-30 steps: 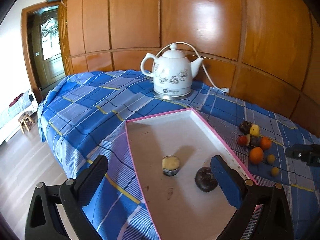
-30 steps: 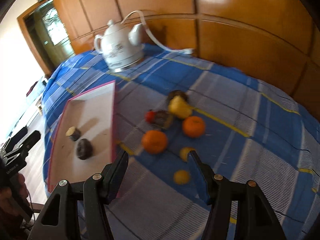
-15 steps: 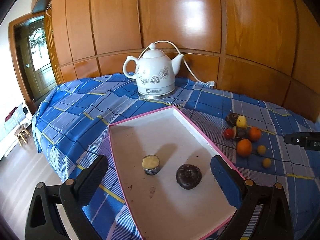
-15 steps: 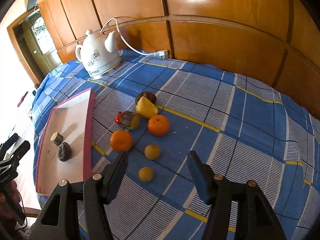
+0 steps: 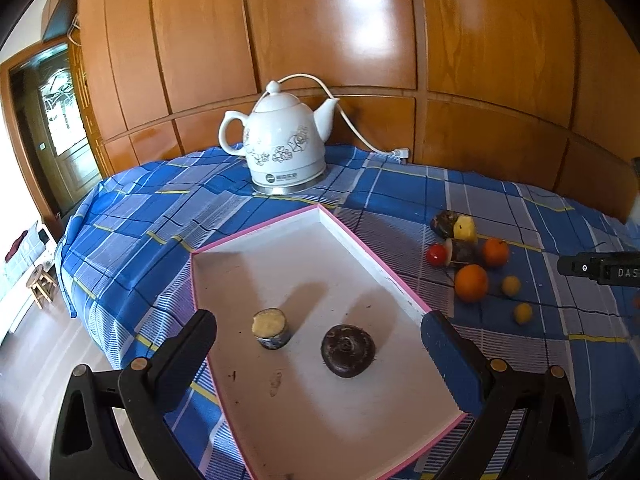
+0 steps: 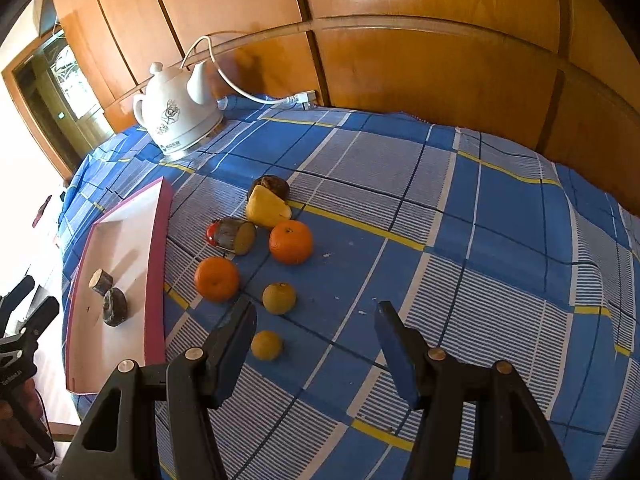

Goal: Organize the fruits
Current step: 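Reach the left tool to the orange and close on it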

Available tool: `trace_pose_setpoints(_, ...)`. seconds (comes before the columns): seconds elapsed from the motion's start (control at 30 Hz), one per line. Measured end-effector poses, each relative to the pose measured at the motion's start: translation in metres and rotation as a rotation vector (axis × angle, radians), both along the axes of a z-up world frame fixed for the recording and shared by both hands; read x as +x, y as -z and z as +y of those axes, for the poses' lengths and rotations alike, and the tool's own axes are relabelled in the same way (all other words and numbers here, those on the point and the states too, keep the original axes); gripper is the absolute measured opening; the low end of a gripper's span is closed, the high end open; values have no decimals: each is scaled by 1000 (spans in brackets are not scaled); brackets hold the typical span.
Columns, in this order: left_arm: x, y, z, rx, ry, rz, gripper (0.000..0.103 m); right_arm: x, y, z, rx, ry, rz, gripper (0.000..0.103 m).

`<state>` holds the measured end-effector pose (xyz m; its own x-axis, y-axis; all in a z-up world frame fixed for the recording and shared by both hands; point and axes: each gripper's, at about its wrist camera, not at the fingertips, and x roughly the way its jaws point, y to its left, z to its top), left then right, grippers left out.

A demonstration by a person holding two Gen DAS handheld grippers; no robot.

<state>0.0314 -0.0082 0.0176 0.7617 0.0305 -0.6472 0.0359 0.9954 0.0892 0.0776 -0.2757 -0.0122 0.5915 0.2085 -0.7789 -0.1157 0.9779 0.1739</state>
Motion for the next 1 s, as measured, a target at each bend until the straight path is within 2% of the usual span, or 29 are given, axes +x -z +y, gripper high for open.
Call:
trace_pose_setpoints(0.37, 14, 5, -24, 12, 76, 36, 103, 2, 1, -1, 19, 8, 20, 62)
trace_pose_setpoints(0.57, 35, 3, -30, -79, 143, 100, 103, 2, 1, -7, 38, 37, 36, 62)
trace_pose_setpoints(0.67, 47, 1, -39, -63, 168, 116, 103, 2, -1, -10, 54, 43, 34, 62)
trace_pose_setpoints(0.77, 63, 3, -48, -60, 207, 161, 97, 2, -2, -11, 68, 45, 33, 62)
trace_pose_setpoints(0.83, 73, 7, -51, -86, 232, 211, 82, 2, -3, -11, 74, 43, 34, 62)
trace_pose_setpoints(0.93, 87, 15, -61, -83, 272, 267, 69, 2, -4, -10, 80, 38, 36, 62)
trace_pose_setpoints(1.0, 92, 19, -70, -72, 301, 283, 67, 2, -4, -8, 84, 33, 40, 62)
